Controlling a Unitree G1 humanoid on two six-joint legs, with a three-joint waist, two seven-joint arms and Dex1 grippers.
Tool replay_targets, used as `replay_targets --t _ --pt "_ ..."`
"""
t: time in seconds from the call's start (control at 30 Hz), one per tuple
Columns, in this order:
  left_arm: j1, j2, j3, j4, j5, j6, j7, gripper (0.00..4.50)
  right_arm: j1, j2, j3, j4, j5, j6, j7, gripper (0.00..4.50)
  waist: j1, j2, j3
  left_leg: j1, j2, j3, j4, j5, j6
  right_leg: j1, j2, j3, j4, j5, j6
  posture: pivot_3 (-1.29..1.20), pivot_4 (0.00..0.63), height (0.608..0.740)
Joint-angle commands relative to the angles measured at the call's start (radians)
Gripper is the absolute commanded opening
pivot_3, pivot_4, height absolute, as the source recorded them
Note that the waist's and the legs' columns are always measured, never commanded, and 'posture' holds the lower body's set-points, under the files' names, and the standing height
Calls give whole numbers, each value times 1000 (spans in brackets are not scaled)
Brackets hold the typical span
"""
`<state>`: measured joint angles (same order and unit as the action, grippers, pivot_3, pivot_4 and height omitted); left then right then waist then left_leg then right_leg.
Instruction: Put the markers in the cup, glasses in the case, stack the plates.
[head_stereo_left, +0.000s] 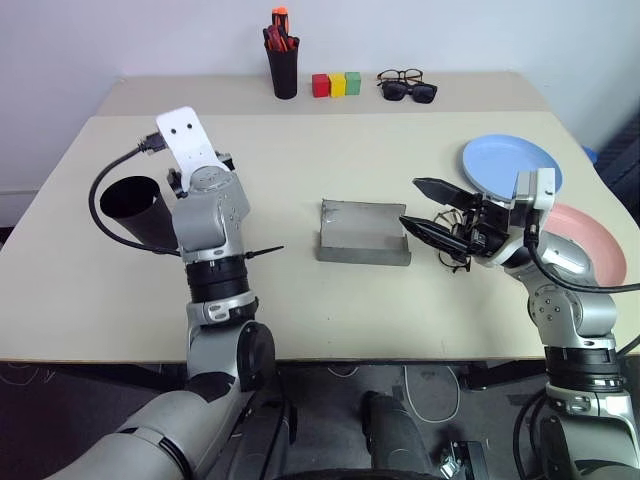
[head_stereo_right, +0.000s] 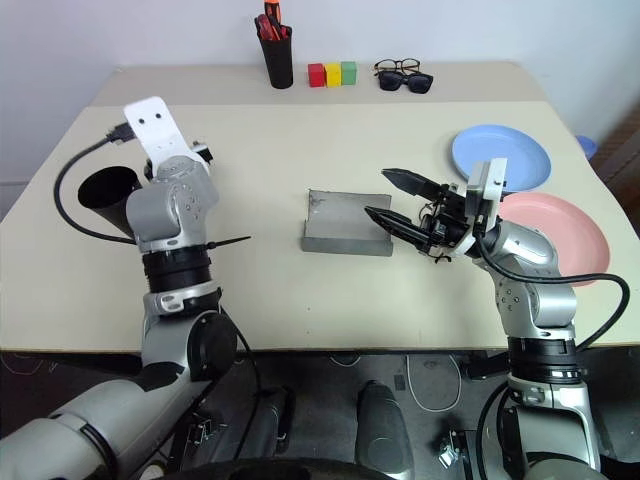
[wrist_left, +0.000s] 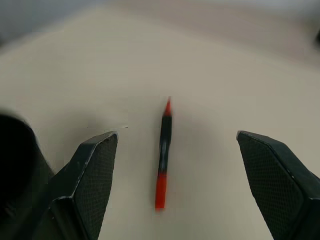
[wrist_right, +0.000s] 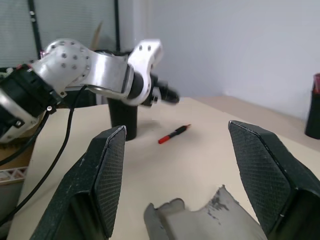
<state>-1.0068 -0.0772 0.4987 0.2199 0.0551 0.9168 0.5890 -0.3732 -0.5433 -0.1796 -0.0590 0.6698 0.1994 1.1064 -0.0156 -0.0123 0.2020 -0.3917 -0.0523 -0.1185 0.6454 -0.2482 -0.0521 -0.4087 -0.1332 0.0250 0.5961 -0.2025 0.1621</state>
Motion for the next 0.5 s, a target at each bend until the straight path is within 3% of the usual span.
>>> replay_targets --t 0.03,0.5 --pt "-67 16 52 131 -26 -72 102 3897 28 -7 -38 -60 4 -24 -19 3341 4 -1 0 -1 0 0 1 0 0 0 0 0 0 1 -1 0 150 740" --pt "-149 85 35 486 -89 -250 166 3897 113 -5 -72 -119 11 -41 -79 3341 3 -1 1 -1 -1 0 1 0 0 0 0 0 0 1 -2 0 150 740"
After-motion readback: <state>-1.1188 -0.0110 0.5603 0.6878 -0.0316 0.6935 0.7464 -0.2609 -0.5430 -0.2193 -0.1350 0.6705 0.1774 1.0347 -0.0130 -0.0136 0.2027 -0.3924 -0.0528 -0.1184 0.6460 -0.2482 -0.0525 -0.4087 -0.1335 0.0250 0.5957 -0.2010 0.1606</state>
